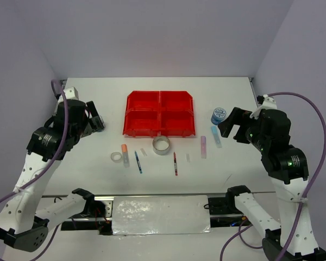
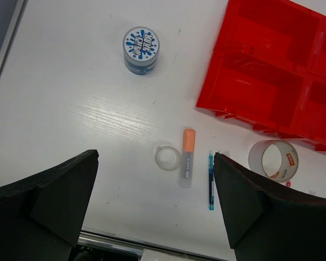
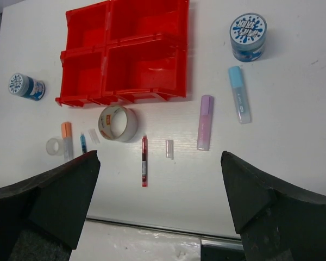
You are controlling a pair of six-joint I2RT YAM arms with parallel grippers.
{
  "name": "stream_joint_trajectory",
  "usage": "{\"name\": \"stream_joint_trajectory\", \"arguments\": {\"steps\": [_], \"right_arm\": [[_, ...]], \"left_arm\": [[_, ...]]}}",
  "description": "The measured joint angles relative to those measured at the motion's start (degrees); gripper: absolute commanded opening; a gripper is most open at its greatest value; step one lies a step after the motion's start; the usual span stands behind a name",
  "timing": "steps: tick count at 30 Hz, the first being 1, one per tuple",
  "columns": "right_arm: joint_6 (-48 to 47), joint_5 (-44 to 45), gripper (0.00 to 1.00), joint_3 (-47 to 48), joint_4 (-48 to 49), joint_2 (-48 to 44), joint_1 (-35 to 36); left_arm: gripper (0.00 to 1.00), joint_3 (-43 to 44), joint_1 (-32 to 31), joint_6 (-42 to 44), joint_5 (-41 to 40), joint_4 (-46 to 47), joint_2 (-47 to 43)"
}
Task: Sort the stationery into containers
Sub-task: Pick up the pen from the center of the board.
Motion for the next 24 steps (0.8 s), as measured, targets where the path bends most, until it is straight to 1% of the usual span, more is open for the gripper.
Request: {"name": "stream_joint_trajectory", "arguments": {"steps": [9,11,13,15,16,18,19,21,24], "right_arm": [[1.8,2.4,1.0,-3.0,2.0,0.3,0.0],[3.0,2.9,1.0,-3.8,2.1,1.4,1.3],[4.7,4.9,1.0,-4.3,2.3,3.3,5.9],[7.2,8.7,0.99,-4.3,2.6,6.4,15.0],[8.6,10.3,0.96,-4.3,2.6,8.2,19.1],[12.3,13.7,0.93,-5.0,3.6,11.6,25.9],[14.3,14.7,0.91,-6.7,5.5,13.2,28.6],[18.8,16.9,0.91,-11.4,8.1,15.9,34.3],[25.0,18.6,0.88,-17.7,9.6,20.6,42.2]], "left_arm": [[0.99,0.1,0.0,0.1,0.2,-0.7,2.8],[0.99,0.1,0.0,0.1,0.6,-0.8,3.3],[0.99,0.1,0.0,0.1,1.0,-0.8,3.4],[0.99,0.1,0.0,0.1,1.7,-0.8,3.3],[0.99,0.1,0.0,0.1,2.1,-0.8,3.4],[0.99,0.1,0.0,0.0,2.9,-0.8,3.5],[0.99,0.1,0.0,0.0,3.4,-0.9,3.7],[0.99,0.1,0.0,0.0,4.2,-0.9,3.8],[0.99,0.1,0.0,0.0,5.5,-0.9,3.7]]}}
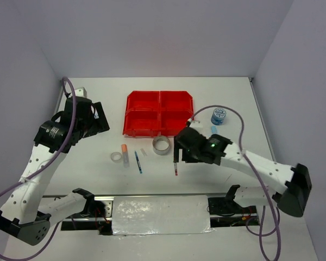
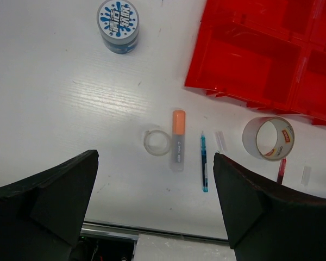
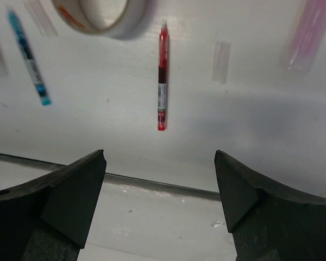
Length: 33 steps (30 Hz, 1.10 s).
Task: Sort the stationery into containers
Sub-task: Pick up the pen from the center of the board.
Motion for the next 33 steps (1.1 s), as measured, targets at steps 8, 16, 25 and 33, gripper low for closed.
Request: {"name": "stream_joint_trajectory", "arguments": {"steps": [8,16,25,33], "right_arm": [[8.5,4.1,0.76,-2.9,5.5,18.1,9.2],[6.7,6.1,0.66,-2.1,10.9,26.0,7.6],[3.1,4.1,0.52,-3.1,18.6,30.5,4.3],[2.8,4.5,0.04,-5.3,21.1,29.5,3.8]], "left_arm": [[0.99,-0.7,0.0,0.4,2.4,-0.9,-1.5],[0.99,-2.6,0.0,1.9,4.6,-2.1,-3.7],[0.99,-2.6,0.0,3.1,5.1,-3.1,-5.2],[0.99,-2.6,0.0,3.2,5.1,-4.1,-5.8]]}}
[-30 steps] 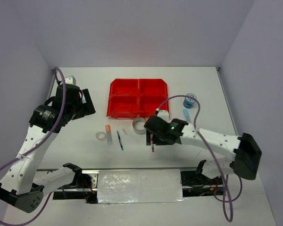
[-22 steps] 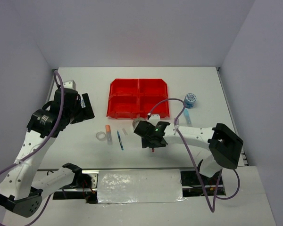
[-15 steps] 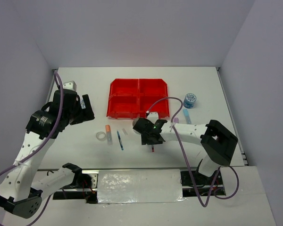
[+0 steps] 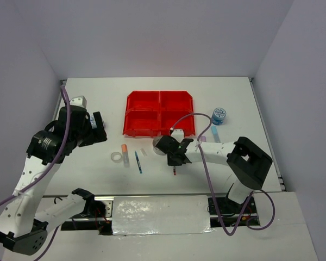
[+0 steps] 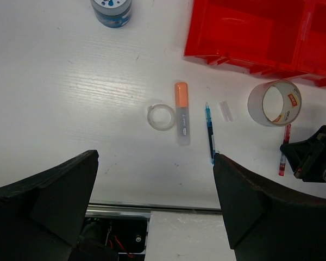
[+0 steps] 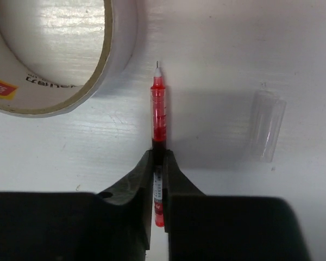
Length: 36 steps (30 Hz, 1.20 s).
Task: Sort the stationery into containers
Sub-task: Pick up the pen from the center of the board, then close the pen cap on the pen.
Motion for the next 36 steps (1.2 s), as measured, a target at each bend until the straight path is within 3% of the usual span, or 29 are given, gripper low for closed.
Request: {"name": "stream_joint_trajectory", "arguments": {"steps": [1,9,14,21,28,29,36], "right_arm": [[0.3,0.0,0.0,-0.3,0.3,-0.2,0.0],[1.3,0.0,0.0,-1.1,-2.7,-3.7,0.0],[0.6,0.4,0.0,1.0,-10.5,-17.6,0.0],[-3.4,1.9,0.0,10.4,-18.1,-34.5,0.0],[-6.0,0.9,0.0,8.7,-24.5,-41.0,0.0],[-6.3,0.6,0.0,8.3,-24.8,-42.2,0.0],[-8.1,-0.7,0.0,7.3,-26.4,-45.3,0.0]], "left_arm": [[0.99,0.0,0.0,0.0,0.0,0.0,0.0],[0.99,0.2,-0.6,-2.7,4.4,0.1,4.3],[0.99,-1.2,-8.2,-11.8,6.0,3.4,9.8],[0.88,-5.6,-19.7,-28.5,3.0,9.3,18.0],[0.8,-6.4,-20.4,-35.3,1.3,14.9,31.1],[0.74,-6.4,-20.4,-36.2,1.0,15.3,32.7],[0.62,-3.4,-20.4,-38.4,-0.4,15.5,42.2]]}}
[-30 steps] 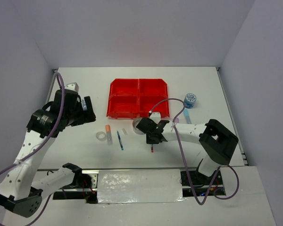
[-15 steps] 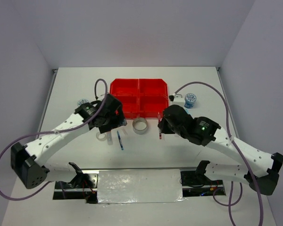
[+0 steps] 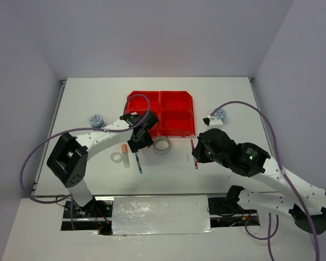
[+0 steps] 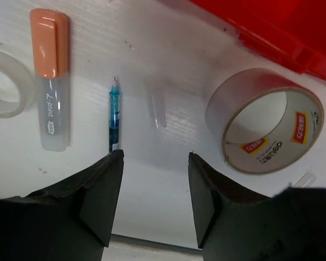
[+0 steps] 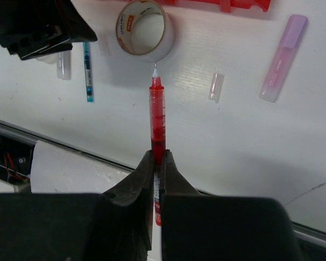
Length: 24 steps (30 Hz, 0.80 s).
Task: Sort the stationery into containers
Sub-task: Close the pen cap on the pen.
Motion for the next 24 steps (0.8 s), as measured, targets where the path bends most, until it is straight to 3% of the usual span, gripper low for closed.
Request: {"name": "stream_joint_trajectory", "arguments": {"steps": [12,24], "right_arm": [[-3.9,-3.0,0.0,-0.1,0.2,0.0,0.0],[-6.5,-4.6,0.0,0.3,0.3,0.5,0.0]], "left_arm": [[0.46,3.5,0.0,-2.5,-1.7,-0.1,7.6],[0.52,2.7,0.6,-2.4,-1.6,2.6,10.1]]}}
